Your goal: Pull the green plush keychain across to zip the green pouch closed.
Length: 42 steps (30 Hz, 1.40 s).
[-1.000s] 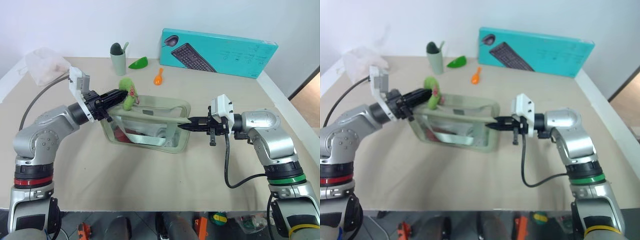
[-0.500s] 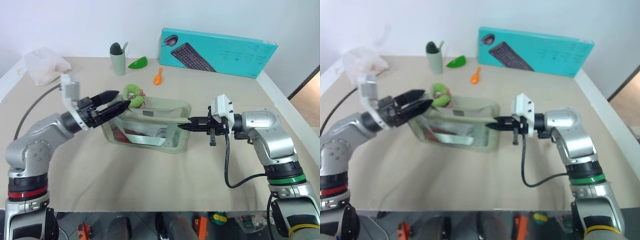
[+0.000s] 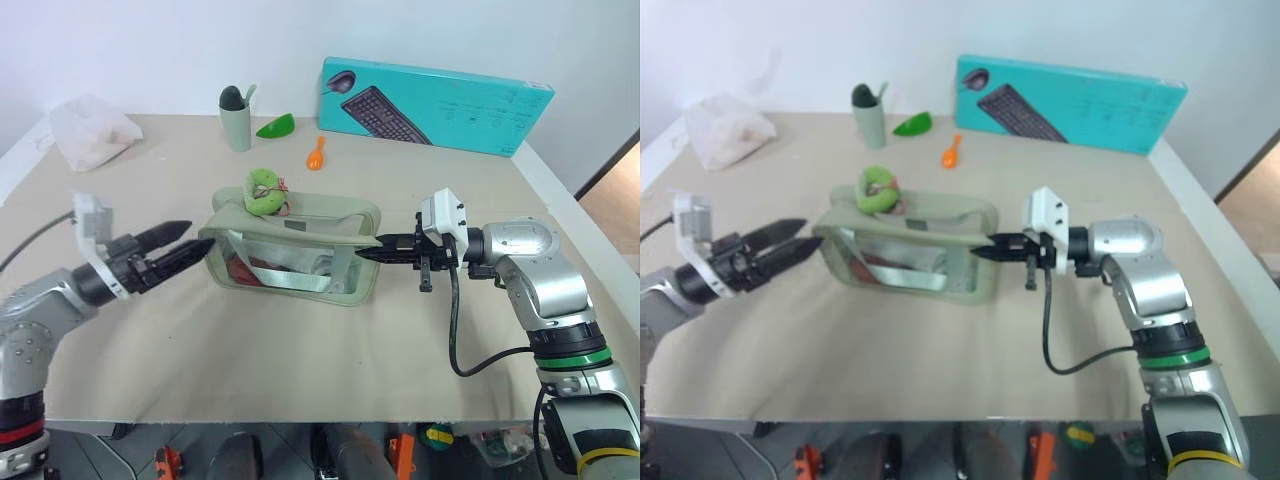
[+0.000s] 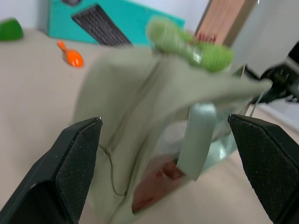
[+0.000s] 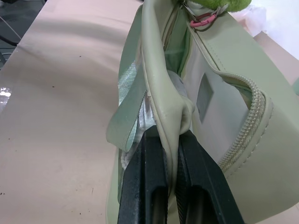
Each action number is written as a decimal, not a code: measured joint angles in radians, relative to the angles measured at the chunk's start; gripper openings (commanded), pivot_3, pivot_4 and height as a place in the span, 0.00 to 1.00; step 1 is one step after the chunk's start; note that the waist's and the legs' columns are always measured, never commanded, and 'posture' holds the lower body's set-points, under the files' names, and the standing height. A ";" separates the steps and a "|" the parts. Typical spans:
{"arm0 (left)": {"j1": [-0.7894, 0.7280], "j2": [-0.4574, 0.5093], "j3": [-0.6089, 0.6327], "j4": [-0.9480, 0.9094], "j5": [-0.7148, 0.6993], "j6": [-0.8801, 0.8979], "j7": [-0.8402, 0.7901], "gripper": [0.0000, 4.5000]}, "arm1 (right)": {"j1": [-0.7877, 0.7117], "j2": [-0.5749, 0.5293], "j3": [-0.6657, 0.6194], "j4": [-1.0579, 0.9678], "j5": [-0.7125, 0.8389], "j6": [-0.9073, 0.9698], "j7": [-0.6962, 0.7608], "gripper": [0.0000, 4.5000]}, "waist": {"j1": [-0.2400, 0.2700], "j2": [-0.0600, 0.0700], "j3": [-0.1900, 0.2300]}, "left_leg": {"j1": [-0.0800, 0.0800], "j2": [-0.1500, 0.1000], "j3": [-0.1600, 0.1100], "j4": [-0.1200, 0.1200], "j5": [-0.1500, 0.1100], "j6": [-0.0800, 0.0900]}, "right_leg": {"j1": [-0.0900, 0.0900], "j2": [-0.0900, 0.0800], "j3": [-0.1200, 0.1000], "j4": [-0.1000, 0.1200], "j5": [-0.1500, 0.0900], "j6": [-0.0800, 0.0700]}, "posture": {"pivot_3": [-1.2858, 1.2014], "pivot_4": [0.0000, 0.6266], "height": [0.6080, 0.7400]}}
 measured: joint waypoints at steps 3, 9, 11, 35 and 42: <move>-0.002 -0.026 -0.025 0.023 0.015 -0.016 -0.004 0.99 | 0.000 0.000 0.000 0.000 0.000 0.001 0.004 0.00 | 0.000 0.000 0.000 | 0.000 0.000 0.000 -0.001 0.000 0.000 | 0.000 0.001 0.000 0.000 0.000 0.000 | 0.52 0.24 1.00; -0.036 -0.044 -0.049 0.055 0.026 -0.032 -0.007 0.51 | 0.000 0.000 0.000 0.000 0.000 0.005 0.004 0.00 | 0.000 0.000 0.000 | 0.000 0.000 -0.001 -0.001 0.000 0.000 | 0.000 0.001 0.000 0.000 0.000 -0.001 | 0.52 0.24 1.00; -0.037 -0.044 -0.049 0.055 0.023 -0.032 -0.011 0.38 | 0.000 -0.002 0.000 0.000 0.000 0.007 0.004 0.00 | 0.000 0.000 0.000 | 0.000 0.000 0.000 -0.001 0.000 0.000 | 0.000 0.001 0.000 0.000 0.000 -0.001 | 0.52 0.24 1.00; -0.036 -0.046 -0.084 0.055 0.065 -0.064 -0.043 0.00 | -0.075 -0.077 -0.192 -0.084 0.289 0.278 0.007 0.84 | 0.005 0.000 0.000 | -0.001 -0.003 -0.001 -0.001 0.000 0.000 | 0.000 -0.003 0.000 0.000 0.000 0.000 | 0.52 0.24 1.00; -0.035 -0.055 -0.092 0.051 0.072 -0.076 -0.044 0.00 | -0.242 0.045 -0.187 -0.134 0.300 0.266 -0.162 0.84 | 0.006 0.000 0.000 | -0.001 -0.002 -0.001 -0.001 0.000 0.001 | 0.000 -0.002 -0.001 0.000 0.000 0.000 | 0.52 0.24 1.00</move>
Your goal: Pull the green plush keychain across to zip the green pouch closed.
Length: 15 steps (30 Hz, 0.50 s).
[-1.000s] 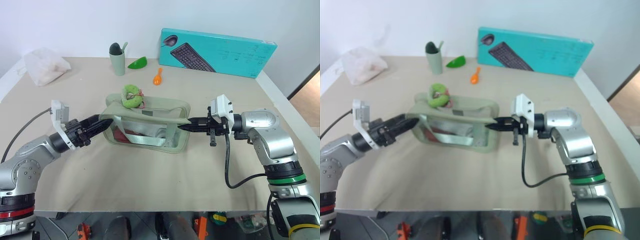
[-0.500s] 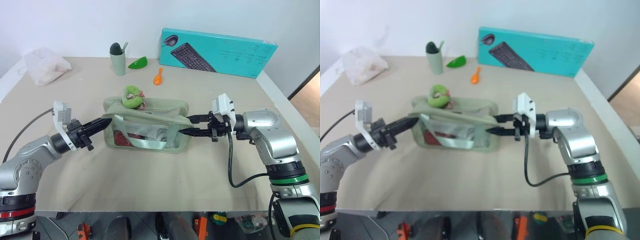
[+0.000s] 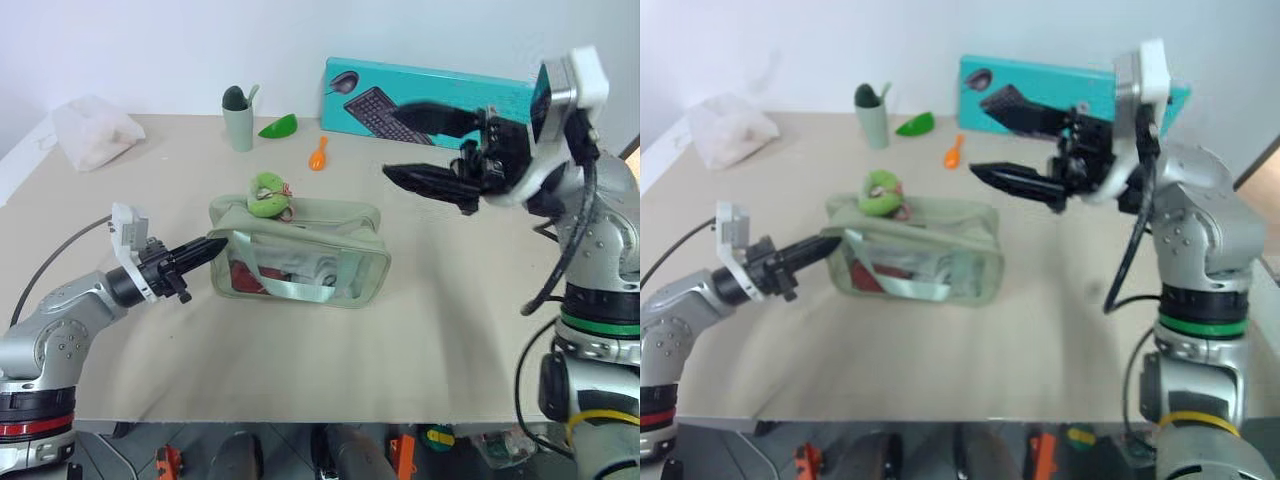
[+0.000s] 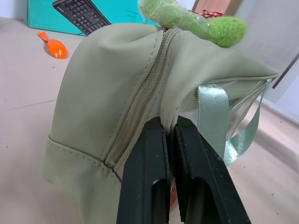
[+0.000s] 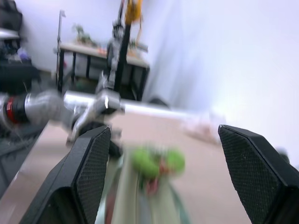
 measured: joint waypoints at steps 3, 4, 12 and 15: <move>0.000 -0.004 -0.001 -0.003 0.000 -0.003 0.000 0.00 | -0.003 0.032 0.178 -0.012 -0.209 -0.163 -0.020 0.84 | 0.000 0.000 0.000 | -0.001 -0.001 0.001 0.000 0.000 0.000 | -0.001 -0.001 0.001 0.000 0.000 0.000 | 0.52 0.24 1.00; 0.000 -0.005 -0.003 -0.006 0.000 -0.003 0.000 0.00 | -0.003 0.036 0.241 -0.012 -0.284 -0.236 -0.012 0.84 | 0.001 0.000 0.000 | -0.002 -0.001 0.001 0.000 0.000 0.000 | -0.001 -0.002 0.000 0.000 0.000 0.001 | 0.52 0.24 1.00; 0.009 -0.017 -0.003 -0.026 0.000 -0.005 0.010 0.00 | -0.034 0.065 0.345 0.106 -0.519 -0.539 -0.011 0.84 | 0.002 0.000 0.000 | -0.003 -0.004 0.001 0.001 -0.001 0.002 | -0.001 -0.005 0.001 -0.001 0.000 0.001 | 0.52 0.24 1.00; 0.016 -0.019 0.000 -0.032 -0.001 -0.006 0.015 0.00 | -0.075 0.096 0.345 0.132 -0.546 -0.597 -0.025 0.84 | 0.002 0.000 0.000 | -0.003 -0.003 0.000 0.001 -0.001 0.002 | -0.001 -0.004 0.000 -0.001 -0.001 0.001 | 0.52 0.24 1.00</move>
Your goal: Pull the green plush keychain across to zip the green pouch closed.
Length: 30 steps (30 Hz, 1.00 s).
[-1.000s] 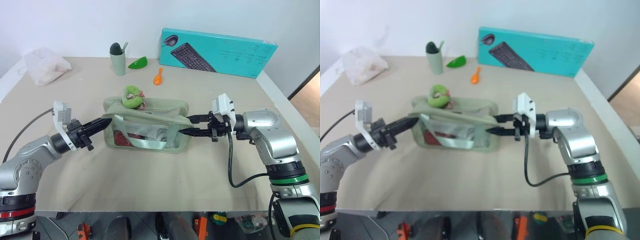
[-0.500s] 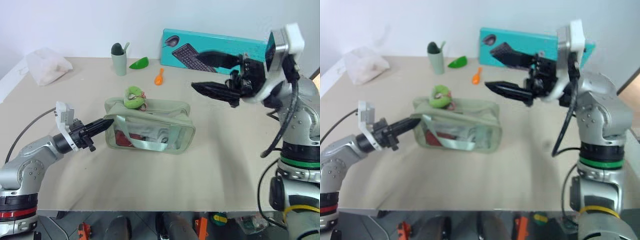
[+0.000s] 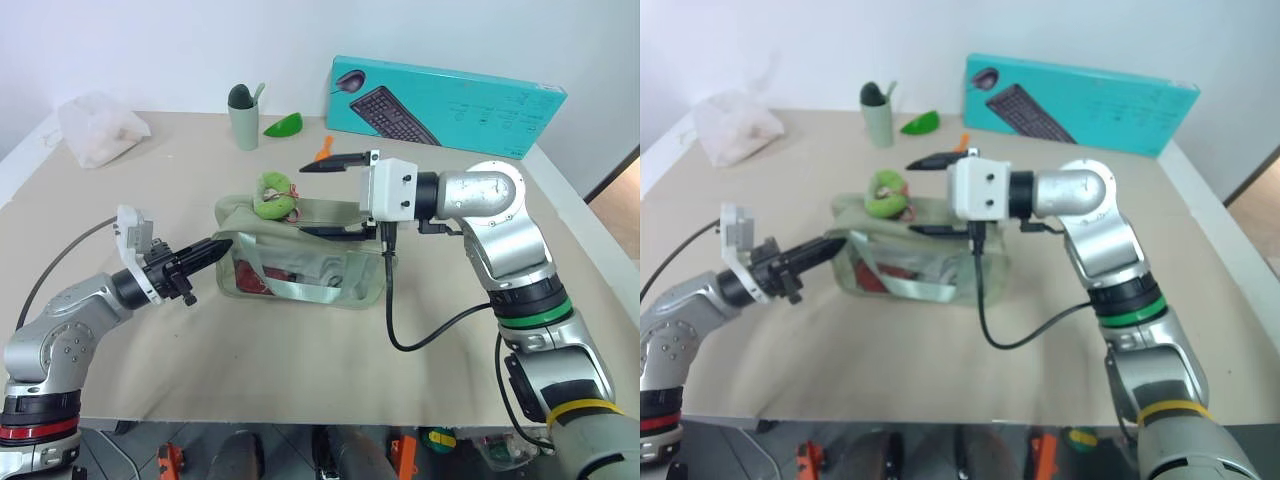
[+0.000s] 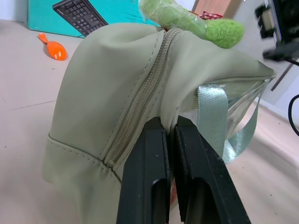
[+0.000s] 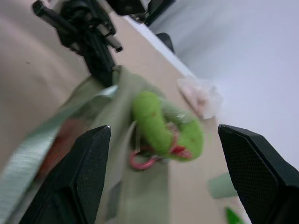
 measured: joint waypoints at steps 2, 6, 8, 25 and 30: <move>0.006 -0.003 0.002 -0.007 -0.002 0.000 0.006 0.00 | -0.015 0.014 0.000 0.018 -0.011 -0.026 -0.005 0.84 | 0.000 0.000 0.000 | 0.000 0.000 0.000 0.000 0.000 0.000 | 0.000 0.000 0.000 0.000 0.000 0.000 | 0.52 0.24 1.00; 0.011 -0.007 0.003 -0.015 -0.003 0.000 0.011 0.00 | -0.043 0.031 0.000 0.060 -0.015 -0.036 -0.010 0.84 | 0.000 0.000 0.000 | 0.000 0.000 0.000 0.000 0.000 0.000 | 0.000 -0.001 0.000 0.000 0.000 0.000 | 0.52 0.24 1.00; 0.012 -0.010 0.003 -0.019 -0.003 0.000 0.014 0.00 | -0.047 0.031 0.000 0.064 -0.020 -0.056 -0.010 0.84 | 0.000 0.000 0.000 | 0.000 -0.001 0.000 0.000 0.000 0.000 | 0.000 -0.001 0.000 0.000 0.000 0.000 | 0.52 0.24 1.00; 0.028 -0.026 0.016 -0.042 -0.021 0.005 0.057 0.00 | -0.103 0.108 0.096 0.344 -0.235 -0.325 -0.092 0.79 | -0.001 0.000 0.000 | 0.000 0.000 0.000 0.000 0.000 0.000 | 0.000 -0.001 0.000 0.000 0.000 -0.001 | 0.52 0.24 1.00; 0.030 -0.030 0.013 -0.050 -0.028 0.008 0.065 0.00 | -0.122 0.126 0.101 0.362 -0.234 -0.341 -0.094 0.79 | 0.000 0.000 0.000 | 0.000 -0.001 0.000 0.000 0.000 0.000 | 0.000 -0.001 0.000 0.000 0.000 -0.001 | 0.52 0.24 1.00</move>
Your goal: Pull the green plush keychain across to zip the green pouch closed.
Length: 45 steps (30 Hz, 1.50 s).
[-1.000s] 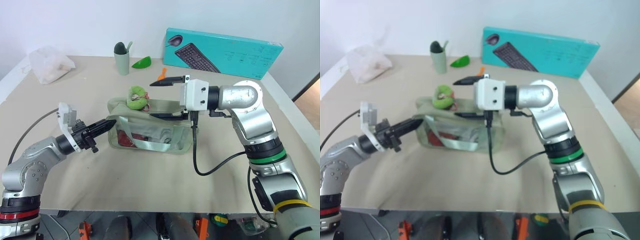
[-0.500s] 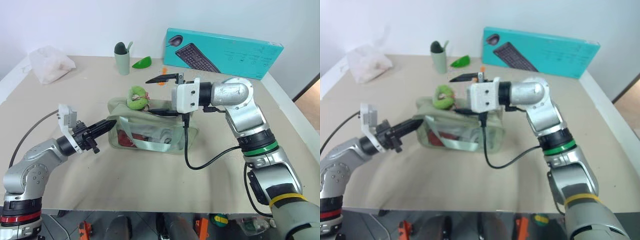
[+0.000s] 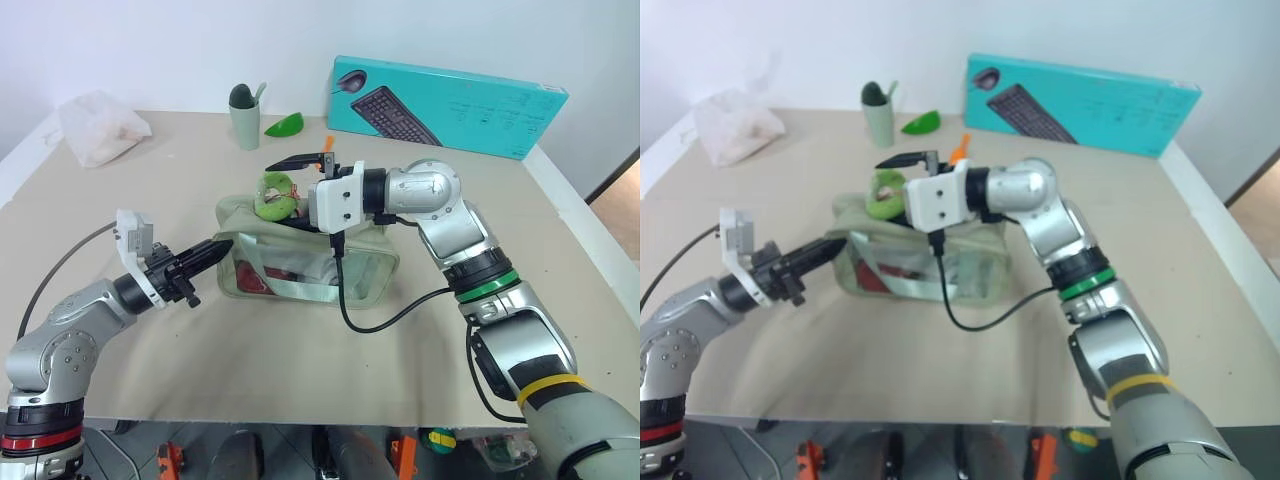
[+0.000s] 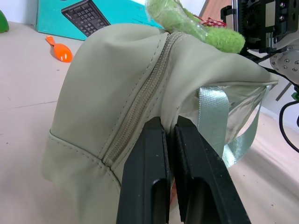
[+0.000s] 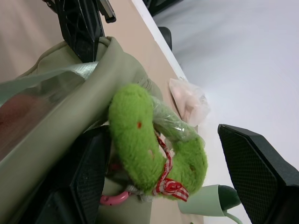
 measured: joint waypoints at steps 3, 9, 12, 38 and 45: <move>0.001 -0.001 0.000 -0.003 -0.001 0.002 0.009 0.00 | 0.000 0.005 0.000 0.014 0.000 -0.002 0.000 0.79 | -0.001 0.000 0.000 | 0.000 0.000 0.000 0.000 0.000 0.000 | 0.000 0.000 0.001 0.000 0.000 0.000 | 0.52 0.24 1.00; 0.005 -0.002 0.000 -0.014 -0.003 0.006 0.017 0.00 | -0.001 0.013 0.000 0.014 0.005 -0.002 0.012 0.79 | -0.001 0.000 0.000 | 0.000 0.000 0.000 0.000 0.000 0.000 | 0.000 0.000 0.000 0.000 0.000 0.000 | 0.52 0.24 1.00; 0.005 -0.004 0.000 -0.018 -0.008 0.011 0.021 0.00 | -0.001 0.012 0.001 0.014 0.022 -0.002 0.036 0.79 | -0.001 0.000 0.000 | 0.000 0.000 0.000 0.000 0.000 0.000 | 0.000 0.000 0.000 0.000 0.000 0.000 | 0.52 0.24 1.00; 0.004 -0.007 -0.004 -0.019 -0.014 0.016 0.033 0.00 | -0.001 -0.020 -0.029 0.009 0.085 0.142 0.091 0.01 | -0.001 0.000 0.000 | 0.000 0.000 0.000 0.000 0.000 0.000 | 0.000 0.000 0.000 0.000 0.000 0.000 | 0.52 0.24 1.00; 0.011 -0.008 -0.004 -0.014 -0.011 0.003 0.012 0.00 | -0.007 -0.039 -0.031 0.007 0.094 0.150 0.106 0.01 | 0.000 0.000 0.000 | 0.000 0.000 0.000 0.000 0.000 0.000 | 0.000 0.000 0.000 0.000 0.000 0.000 | 0.52 0.24 1.00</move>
